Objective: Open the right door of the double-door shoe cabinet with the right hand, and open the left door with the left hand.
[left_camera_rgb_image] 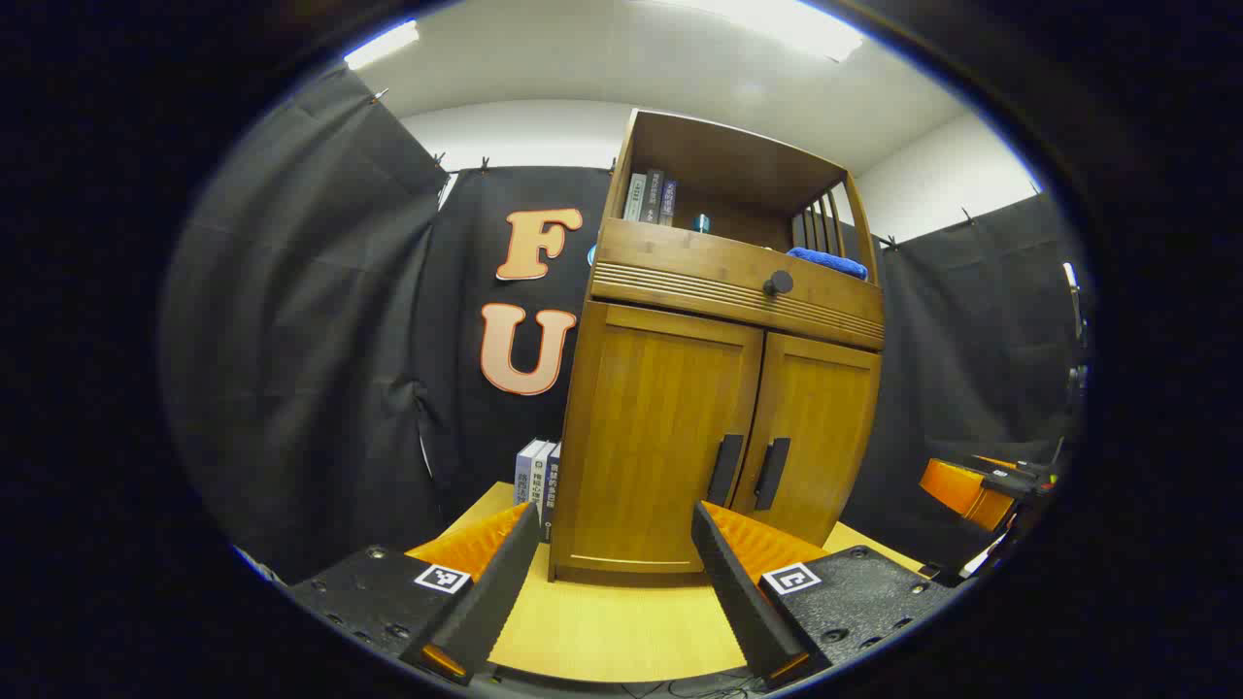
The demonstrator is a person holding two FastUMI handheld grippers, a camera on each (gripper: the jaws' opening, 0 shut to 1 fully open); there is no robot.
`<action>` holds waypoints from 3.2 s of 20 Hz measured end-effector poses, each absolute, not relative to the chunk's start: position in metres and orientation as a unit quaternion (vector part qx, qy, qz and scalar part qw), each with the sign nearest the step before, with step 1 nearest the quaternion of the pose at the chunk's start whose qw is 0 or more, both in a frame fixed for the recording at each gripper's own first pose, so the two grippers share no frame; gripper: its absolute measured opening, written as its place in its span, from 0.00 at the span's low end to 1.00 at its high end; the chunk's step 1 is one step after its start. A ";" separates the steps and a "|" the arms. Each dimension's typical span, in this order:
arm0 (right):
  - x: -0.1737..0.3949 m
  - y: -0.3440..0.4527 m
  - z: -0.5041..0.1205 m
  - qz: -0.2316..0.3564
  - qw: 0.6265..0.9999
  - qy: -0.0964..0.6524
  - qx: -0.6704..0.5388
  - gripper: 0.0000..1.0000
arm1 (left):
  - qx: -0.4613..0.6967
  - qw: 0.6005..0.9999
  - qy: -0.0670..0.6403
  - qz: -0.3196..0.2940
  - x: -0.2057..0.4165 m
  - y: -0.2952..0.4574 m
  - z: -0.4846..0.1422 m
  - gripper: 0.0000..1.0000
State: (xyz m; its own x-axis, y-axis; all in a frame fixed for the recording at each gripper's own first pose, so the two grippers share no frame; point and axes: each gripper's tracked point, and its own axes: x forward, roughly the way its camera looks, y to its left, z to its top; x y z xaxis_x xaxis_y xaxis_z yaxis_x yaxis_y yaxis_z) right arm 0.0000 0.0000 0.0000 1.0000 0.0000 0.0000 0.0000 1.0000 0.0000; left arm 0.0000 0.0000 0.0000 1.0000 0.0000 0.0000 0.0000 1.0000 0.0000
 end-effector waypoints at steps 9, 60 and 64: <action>-0.004 0.018 -0.008 -0.004 1.000 0.014 0.009 1.00 | 0.002 1.000 -0.014 -0.007 -0.006 0.006 0.010 0.94; 0.281 0.055 -0.074 -0.029 0.998 0.047 -0.021 0.89 | -0.010 0.999 -0.002 0.031 0.011 0.051 0.009 0.94; 0.299 0.051 -0.085 -0.017 0.998 0.059 -0.007 0.71 | -0.009 1.000 0.003 0.023 0.024 0.046 0.007 0.98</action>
State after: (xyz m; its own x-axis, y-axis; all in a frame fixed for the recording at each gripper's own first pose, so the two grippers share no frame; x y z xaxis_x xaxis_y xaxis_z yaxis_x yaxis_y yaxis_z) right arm 0.2994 0.0507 -0.0847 0.9925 -0.0355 -0.1168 0.0340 0.9993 -0.0152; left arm 0.0236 0.0460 0.0067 0.9989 0.0460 -0.0068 -0.0461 0.9988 -0.0181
